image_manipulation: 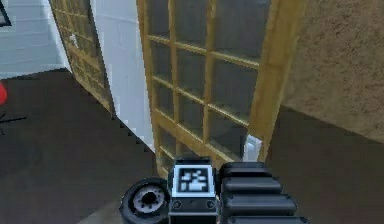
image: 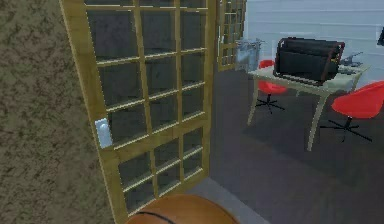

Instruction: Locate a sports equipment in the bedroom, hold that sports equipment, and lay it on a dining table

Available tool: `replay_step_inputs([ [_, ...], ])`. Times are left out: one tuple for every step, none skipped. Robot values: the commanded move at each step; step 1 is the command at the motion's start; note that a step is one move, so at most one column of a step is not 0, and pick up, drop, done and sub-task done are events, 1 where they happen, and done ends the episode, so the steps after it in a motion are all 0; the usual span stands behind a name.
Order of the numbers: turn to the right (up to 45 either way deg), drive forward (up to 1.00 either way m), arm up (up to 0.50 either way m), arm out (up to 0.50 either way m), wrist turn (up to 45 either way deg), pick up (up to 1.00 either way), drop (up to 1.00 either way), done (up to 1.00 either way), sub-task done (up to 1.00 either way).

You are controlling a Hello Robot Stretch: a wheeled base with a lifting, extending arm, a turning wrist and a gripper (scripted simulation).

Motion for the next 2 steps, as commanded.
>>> replay_step_inputs([
  [-9.0,0.00,0.00,0.00,0.0,0.00,0.00,0.00,0.00],
  [0.0,0.15,0.00,0.00,0.0,0.00,0.00,0.00,0.00],
])
